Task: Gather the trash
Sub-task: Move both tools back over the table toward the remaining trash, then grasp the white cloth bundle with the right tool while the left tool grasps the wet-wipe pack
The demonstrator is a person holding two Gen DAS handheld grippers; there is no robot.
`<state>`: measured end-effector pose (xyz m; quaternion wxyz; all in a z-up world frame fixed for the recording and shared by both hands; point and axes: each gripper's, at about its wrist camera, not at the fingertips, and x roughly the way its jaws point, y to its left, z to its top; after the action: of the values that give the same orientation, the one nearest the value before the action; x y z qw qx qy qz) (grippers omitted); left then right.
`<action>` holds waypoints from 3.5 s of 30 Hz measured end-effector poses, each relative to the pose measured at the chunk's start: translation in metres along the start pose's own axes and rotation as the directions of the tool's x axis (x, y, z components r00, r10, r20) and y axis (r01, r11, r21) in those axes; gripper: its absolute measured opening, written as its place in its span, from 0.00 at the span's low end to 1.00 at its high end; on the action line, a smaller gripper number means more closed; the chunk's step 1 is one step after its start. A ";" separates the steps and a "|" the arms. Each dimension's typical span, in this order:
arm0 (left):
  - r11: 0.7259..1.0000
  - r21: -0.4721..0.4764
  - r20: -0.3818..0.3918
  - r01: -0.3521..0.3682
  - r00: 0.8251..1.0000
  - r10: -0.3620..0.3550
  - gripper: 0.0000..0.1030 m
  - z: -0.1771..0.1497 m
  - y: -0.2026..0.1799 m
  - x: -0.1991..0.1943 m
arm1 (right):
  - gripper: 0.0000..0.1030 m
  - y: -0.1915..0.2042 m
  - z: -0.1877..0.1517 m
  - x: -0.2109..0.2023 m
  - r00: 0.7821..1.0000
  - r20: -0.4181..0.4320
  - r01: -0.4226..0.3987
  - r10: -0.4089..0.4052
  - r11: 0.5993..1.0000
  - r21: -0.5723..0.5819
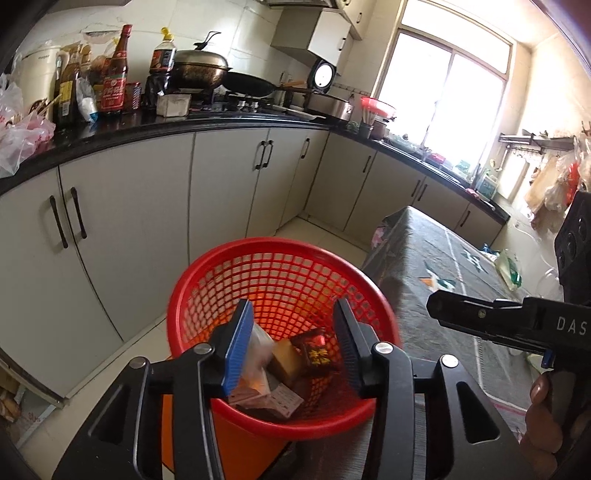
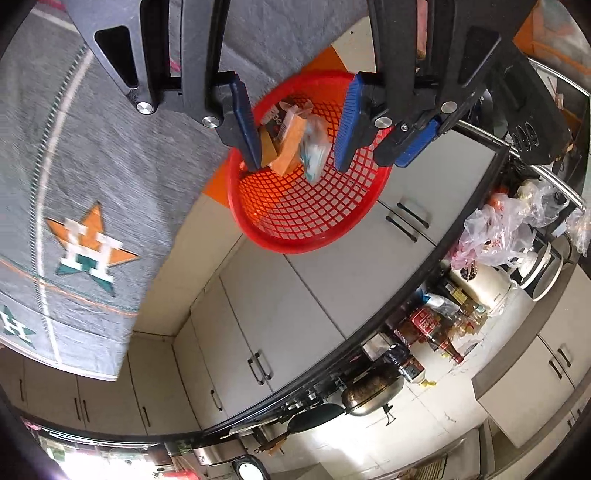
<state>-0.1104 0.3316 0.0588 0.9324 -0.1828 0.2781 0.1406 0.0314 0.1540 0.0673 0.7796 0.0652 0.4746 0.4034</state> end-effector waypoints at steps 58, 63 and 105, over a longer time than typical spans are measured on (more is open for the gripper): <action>0.810 0.397 -0.435 0.432 0.866 -0.248 0.66 -0.072 -0.411 0.056 | 0.29 -0.318 -0.097 -0.259 0.860 0.235 0.270 -0.452 0.796 0.541; 0.791 0.437 -0.453 0.428 0.864 -0.217 0.68 -0.089 -0.435 0.069 | 0.29 -0.326 -0.111 -0.292 0.801 0.291 0.252 -0.523 0.736 0.629; 0.884 0.406 -0.054 0.231 0.972 -0.229 0.39 -0.072 -0.329 0.044 | 0.29 -0.243 -0.092 -0.237 0.865 0.329 0.300 -0.378 0.917 0.264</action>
<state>0.0114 0.0145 0.0638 0.9594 -0.0156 0.2796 -0.0325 0.0432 -0.1976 0.0628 0.9034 0.1356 0.3604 0.1888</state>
